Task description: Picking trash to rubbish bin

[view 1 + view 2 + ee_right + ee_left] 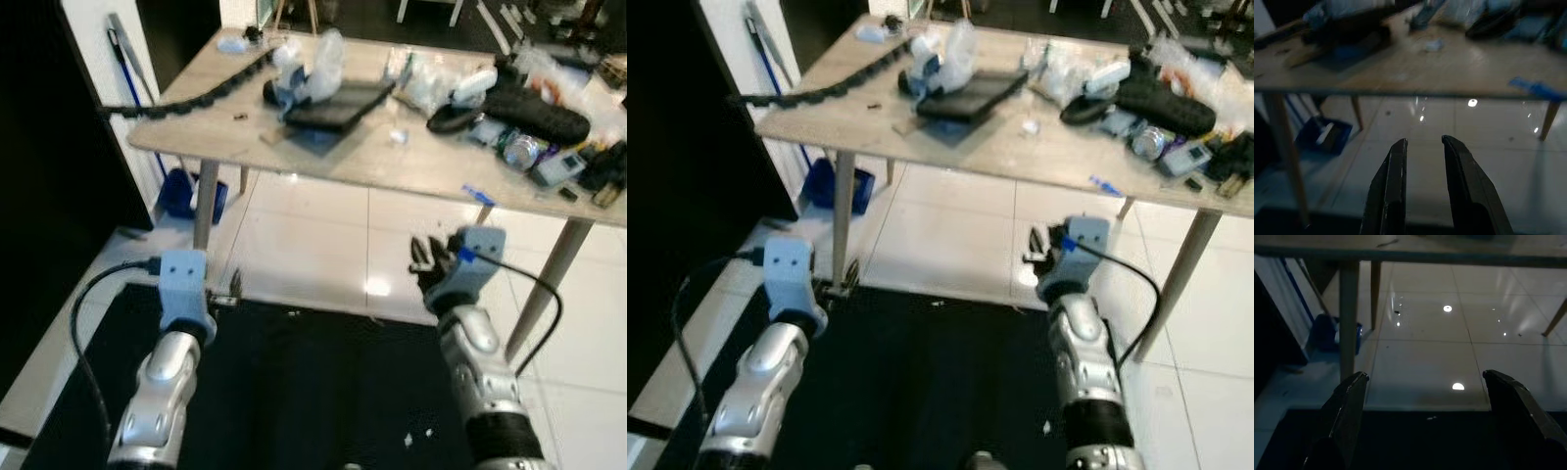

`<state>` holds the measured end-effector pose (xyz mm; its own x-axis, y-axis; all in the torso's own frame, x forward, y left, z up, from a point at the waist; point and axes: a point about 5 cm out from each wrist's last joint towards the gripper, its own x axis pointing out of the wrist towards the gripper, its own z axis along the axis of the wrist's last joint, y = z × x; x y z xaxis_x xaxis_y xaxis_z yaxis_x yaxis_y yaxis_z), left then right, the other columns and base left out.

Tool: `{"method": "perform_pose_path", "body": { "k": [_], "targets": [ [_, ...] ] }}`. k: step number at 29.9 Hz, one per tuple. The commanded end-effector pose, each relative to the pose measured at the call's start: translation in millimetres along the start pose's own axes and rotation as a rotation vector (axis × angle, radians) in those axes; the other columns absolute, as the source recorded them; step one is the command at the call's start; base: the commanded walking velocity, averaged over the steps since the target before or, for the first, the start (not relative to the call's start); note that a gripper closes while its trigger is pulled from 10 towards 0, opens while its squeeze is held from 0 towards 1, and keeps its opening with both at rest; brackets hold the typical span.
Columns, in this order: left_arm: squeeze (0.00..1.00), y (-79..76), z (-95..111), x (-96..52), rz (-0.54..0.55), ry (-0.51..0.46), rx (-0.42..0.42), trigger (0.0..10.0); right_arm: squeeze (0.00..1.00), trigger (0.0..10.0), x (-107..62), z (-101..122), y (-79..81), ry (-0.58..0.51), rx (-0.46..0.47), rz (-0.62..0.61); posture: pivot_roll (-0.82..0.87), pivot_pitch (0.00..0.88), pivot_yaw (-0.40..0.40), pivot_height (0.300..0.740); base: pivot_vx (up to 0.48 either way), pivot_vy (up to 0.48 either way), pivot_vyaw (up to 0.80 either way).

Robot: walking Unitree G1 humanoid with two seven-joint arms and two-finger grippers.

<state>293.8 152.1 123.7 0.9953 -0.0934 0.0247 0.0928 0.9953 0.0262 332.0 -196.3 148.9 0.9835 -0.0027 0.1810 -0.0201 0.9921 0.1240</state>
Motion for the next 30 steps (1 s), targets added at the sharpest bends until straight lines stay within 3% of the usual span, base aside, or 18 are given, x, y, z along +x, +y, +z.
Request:
{"method": "perform_pose_path", "body": {
  "k": [1, 8, 15, 18, 27, 30],
  "targets": [
    [0.0, 4.0, -3.9, -2.5, 0.016, 0.02, -0.005, 10.0, 0.0, 10.0, 1.4, 2.3, 4.9, -0.003, 0.017, 0.013, 0.01, 0.154, -0.046, 0.74, 0.349, 0.0, 0.0],
    [0.0, 3.1, 3.9, 0.9, 0.013, -0.003, -0.004, 10.0, 0.0, 10.0, 18.1, 42.9, 15.1, -0.126, -0.02, 0.094, 0.01, 0.154, -0.047, 0.74, 0.346, 0.0, 0.0],
    [0.0, 4.1, 13.8, 4.8, 0.019, -0.037, -0.003, 10.0, 0.0, 10.0, 22.3, 57.3, 17.2, -0.171, -0.022, 0.095, 0.01, 0.149, -0.05, 0.74, 0.349, 0.0, 0.0],
    [0.0, 3.3, 34.4, 12.1, 0.013, -0.101, -0.004, 10.0, 0.0, 10.0, 25.2, 68.7, 22.2, -0.205, -0.052, 0.135, 0.01, 0.137, -0.051, 0.74, 0.345, 0.0, 0.0],
    [0.0, 4.3, 52.4, 18.6, 0.008, -0.158, -0.003, 10.0, 0.0, 10.0, 24.3, 66.0, 24.9, -0.189, -0.049, 0.162, 0.01, 0.126, -0.05, 0.74, 0.347, 0.0, 0.0],
    [0.0, 4.7, 59.0, 20.9, 0.005, -0.179, -0.001, 10.0, 0.0, 10.0, 22.2, 58.1, 24.6, -0.151, -0.006, 0.174, 0.01, 0.121, -0.049, 0.74, 0.349, 0.0, 0.0]
  ]
}}
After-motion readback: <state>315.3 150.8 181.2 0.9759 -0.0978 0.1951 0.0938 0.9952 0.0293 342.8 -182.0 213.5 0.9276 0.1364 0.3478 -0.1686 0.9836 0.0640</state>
